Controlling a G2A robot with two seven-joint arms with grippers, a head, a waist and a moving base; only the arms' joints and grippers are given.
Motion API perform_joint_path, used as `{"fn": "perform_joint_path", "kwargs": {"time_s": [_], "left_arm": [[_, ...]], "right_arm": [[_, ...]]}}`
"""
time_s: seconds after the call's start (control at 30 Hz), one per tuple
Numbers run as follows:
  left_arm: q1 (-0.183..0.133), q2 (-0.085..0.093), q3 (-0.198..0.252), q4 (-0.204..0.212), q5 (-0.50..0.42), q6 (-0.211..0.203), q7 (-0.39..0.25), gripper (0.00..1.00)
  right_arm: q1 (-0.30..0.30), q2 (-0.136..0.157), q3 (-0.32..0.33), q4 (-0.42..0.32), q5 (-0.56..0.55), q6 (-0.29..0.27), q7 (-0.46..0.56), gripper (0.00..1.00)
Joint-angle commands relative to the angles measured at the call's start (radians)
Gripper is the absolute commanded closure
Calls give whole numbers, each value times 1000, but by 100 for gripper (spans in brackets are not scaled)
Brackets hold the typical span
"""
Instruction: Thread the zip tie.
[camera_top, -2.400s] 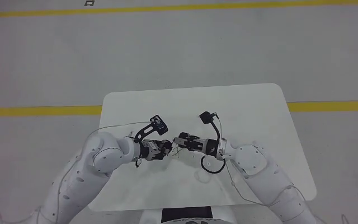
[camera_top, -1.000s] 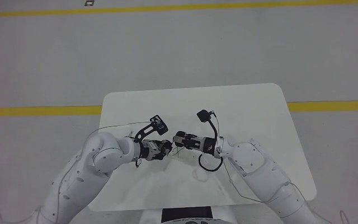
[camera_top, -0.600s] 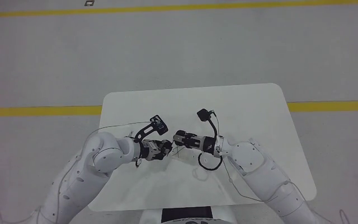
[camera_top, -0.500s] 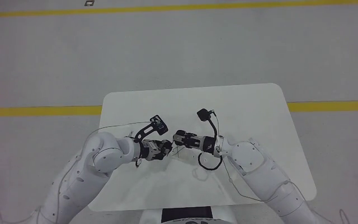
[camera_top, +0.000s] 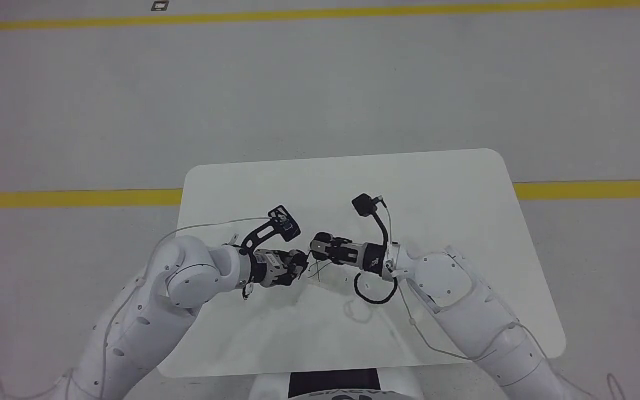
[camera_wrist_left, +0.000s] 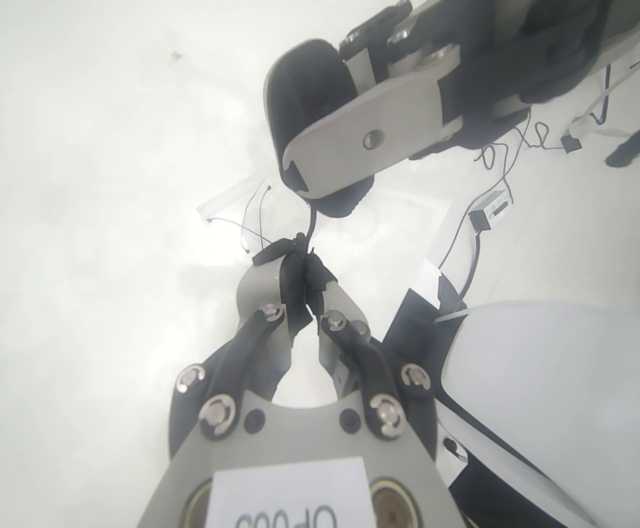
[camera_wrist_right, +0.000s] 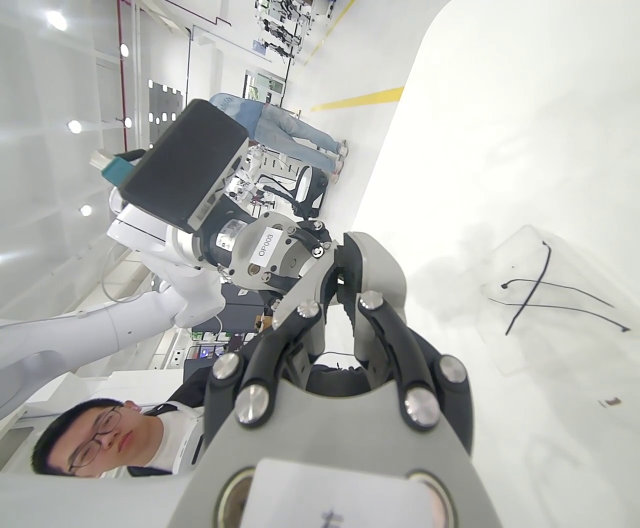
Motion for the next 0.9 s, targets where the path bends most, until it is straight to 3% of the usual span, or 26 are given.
{"fn": "perform_joint_path", "kwargs": {"time_s": [0.0,0.17,0.2,0.23,0.27,0.87], "left_arm": [[0,0,0,0,0,0,0,100],[0,0,0,0,0,0,0,98],[0,0,0,0,0,0,0,69],[0,0,0,0,0,0,0,10],[0,0,0,0,0,0,0,0],[0,0,0,0,0,0,0,0]], "right_arm": [[0,0,0,0,-1,-1,-1,100],[-1,1,0,1,4,-5,0,100],[-1,1,1,2,5,-6,-1,100],[-2,1,1,2,6,-6,-2,100],[-2,1,2,2,7,-7,-3,100],[-35,12,62,5,44,-14,-37,100]]}}
